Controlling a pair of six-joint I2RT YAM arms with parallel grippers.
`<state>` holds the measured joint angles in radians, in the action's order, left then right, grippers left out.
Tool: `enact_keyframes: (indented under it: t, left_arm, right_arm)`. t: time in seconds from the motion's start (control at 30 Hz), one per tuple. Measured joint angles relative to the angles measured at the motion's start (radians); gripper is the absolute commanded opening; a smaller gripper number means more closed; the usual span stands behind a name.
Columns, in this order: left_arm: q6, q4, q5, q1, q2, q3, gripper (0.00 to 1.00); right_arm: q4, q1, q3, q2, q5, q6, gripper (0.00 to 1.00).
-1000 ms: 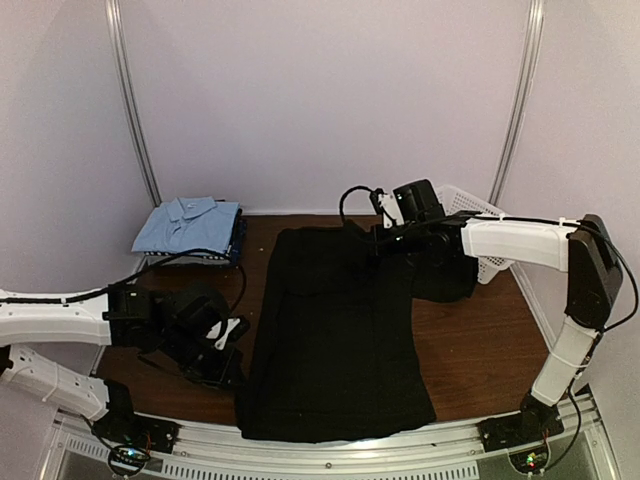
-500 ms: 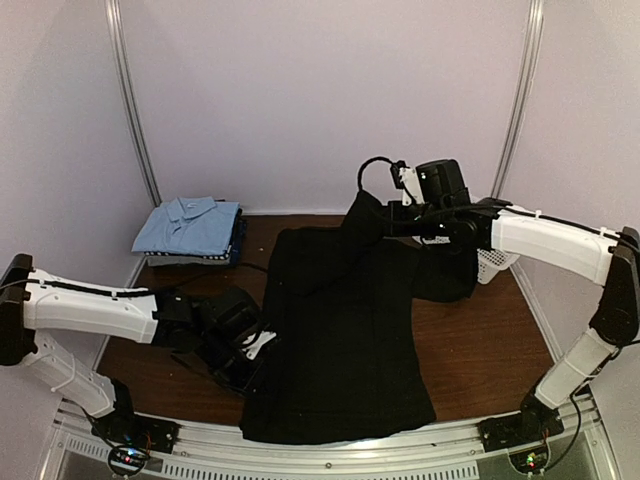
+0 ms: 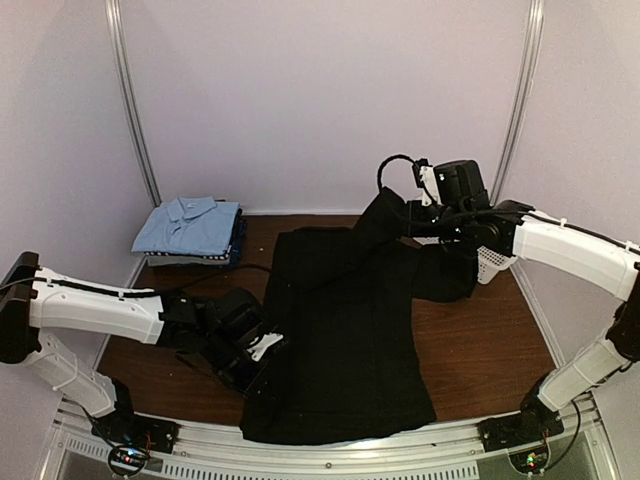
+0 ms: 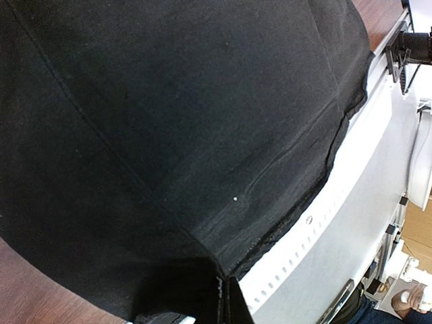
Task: Fold and stack the long sleeve shirts
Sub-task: Fold the flattened shirt at the center of the board.
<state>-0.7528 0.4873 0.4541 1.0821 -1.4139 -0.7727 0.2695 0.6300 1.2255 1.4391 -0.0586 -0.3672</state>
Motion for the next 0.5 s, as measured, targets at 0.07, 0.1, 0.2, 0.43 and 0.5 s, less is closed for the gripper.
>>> enact_keyframes:
  t: [0.07,0.1,0.2,0.43,0.5]
  left_arm:
    - [0.006,-0.002,0.005,0.000,-0.001,0.000,0.00]
    - [0.009,-0.005,0.008,0.000,-0.002,0.000,0.00]
    - [0.016,-0.015,0.017,0.000,-0.008,0.000,0.00]
    - [0.031,-0.017,0.036,0.000,-0.013,0.000,0.00]
    - [0.032,-0.018,0.040,0.000,-0.015,0.000,0.00]
  right_arm:
    - [0.006,0.000,0.000,-0.003,-0.011,0.002,0.00]
    - [0.008,0.000,0.000,-0.003,-0.013,0.003,0.00]
    - [0.016,0.000,0.000,-0.003,-0.013,0.005,0.00]
    - [0.022,0.000,0.000,-0.003,-0.018,0.007,0.00]
    - [0.027,0.000,0.000,-0.003,-0.024,0.014,0.00]
